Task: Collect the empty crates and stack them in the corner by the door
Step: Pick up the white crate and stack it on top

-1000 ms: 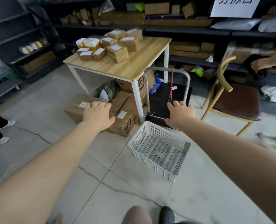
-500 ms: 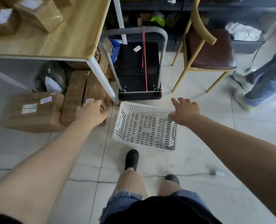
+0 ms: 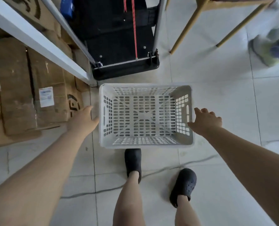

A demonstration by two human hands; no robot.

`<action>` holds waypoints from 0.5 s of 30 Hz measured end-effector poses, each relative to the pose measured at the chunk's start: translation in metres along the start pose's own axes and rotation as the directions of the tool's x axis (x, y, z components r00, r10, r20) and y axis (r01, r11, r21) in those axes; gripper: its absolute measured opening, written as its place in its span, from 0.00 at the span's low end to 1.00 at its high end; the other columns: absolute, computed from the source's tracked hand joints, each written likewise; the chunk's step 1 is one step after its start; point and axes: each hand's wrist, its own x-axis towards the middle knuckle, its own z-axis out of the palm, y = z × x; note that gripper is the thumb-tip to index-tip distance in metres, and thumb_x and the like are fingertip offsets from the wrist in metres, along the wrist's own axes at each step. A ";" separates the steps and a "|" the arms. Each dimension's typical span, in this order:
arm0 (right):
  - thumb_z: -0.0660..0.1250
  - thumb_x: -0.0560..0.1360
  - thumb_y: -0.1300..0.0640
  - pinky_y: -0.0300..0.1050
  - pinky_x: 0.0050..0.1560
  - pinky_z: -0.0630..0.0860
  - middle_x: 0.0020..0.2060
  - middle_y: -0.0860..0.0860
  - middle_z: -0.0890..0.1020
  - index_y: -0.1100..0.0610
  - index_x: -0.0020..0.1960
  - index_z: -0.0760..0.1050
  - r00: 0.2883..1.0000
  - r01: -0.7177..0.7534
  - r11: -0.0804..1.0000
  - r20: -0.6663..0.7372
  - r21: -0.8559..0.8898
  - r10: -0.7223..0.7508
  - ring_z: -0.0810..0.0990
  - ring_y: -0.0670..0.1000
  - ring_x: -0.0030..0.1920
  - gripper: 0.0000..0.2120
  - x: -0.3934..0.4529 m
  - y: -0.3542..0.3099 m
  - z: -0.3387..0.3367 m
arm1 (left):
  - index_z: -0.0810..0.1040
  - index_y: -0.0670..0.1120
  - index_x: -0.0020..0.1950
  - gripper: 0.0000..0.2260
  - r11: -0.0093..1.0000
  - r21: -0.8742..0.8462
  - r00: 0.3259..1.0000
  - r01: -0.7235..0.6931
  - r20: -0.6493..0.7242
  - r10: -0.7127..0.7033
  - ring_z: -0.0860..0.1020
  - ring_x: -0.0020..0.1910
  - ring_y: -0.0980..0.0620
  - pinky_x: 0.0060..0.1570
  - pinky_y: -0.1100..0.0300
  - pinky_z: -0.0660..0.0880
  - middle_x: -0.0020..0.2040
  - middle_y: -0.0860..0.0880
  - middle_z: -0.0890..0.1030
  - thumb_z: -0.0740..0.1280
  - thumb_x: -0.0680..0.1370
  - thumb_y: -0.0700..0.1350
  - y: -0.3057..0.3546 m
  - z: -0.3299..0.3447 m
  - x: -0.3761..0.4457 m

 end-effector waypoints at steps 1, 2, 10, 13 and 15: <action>0.61 0.77 0.43 0.52 0.62 0.67 0.67 0.53 0.70 0.51 0.74 0.59 1.000 -0.025 1.000 0.004 0.014 0.025 0.68 0.58 0.68 0.29 0.018 -0.003 0.017 | 0.63 0.47 0.76 0.26 1.000 0.009 1.000 0.011 0.003 -0.011 0.70 0.69 0.41 0.62 0.43 0.72 0.74 0.45 0.68 0.63 0.79 0.52 -0.005 0.017 0.019; 0.61 0.77 0.44 0.52 0.61 0.67 0.67 0.53 0.70 0.51 0.75 0.58 0.999 -0.043 0.999 0.007 0.028 0.042 0.68 0.58 0.68 0.30 0.036 -0.005 0.034 | 0.62 0.47 0.76 0.26 0.999 0.028 1.000 0.024 0.006 -0.025 0.71 0.68 0.41 0.61 0.43 0.73 0.73 0.45 0.69 0.62 0.79 0.52 -0.009 0.035 0.037; 0.64 0.77 0.46 0.57 0.67 0.65 0.78 0.54 0.49 0.54 0.79 0.41 0.985 -0.133 0.980 -0.093 0.148 0.148 0.58 0.59 0.75 0.42 0.136 -0.014 0.137 | 0.61 0.44 0.74 0.27 0.990 0.115 0.995 0.083 -0.067 -0.076 0.69 0.66 0.36 0.58 0.41 0.71 0.72 0.41 0.68 0.65 0.78 0.50 -0.027 0.149 0.125; 0.67 0.76 0.48 0.58 0.63 0.69 0.76 0.55 0.58 0.55 0.79 0.47 0.944 -0.205 0.837 -0.122 0.508 0.305 0.67 0.62 0.70 0.40 0.164 -0.014 0.156 | 0.54 0.49 0.76 0.32 0.931 -0.348 0.986 0.112 -0.076 -0.148 0.69 0.68 0.41 0.61 0.46 0.70 0.75 0.44 0.66 0.66 0.77 0.45 -0.031 0.174 0.140; 0.66 0.76 0.49 0.54 0.56 0.72 0.65 0.57 0.73 0.56 0.70 0.63 0.899 -0.223 0.635 -0.096 0.739 0.427 0.75 0.63 0.61 0.27 0.179 -0.011 0.163 | 0.60 0.50 0.74 0.25 0.751 -0.642 0.970 0.154 -0.046 -0.238 0.74 0.62 0.46 0.55 0.58 0.72 0.73 0.46 0.69 0.65 0.78 0.45 -0.031 0.181 0.147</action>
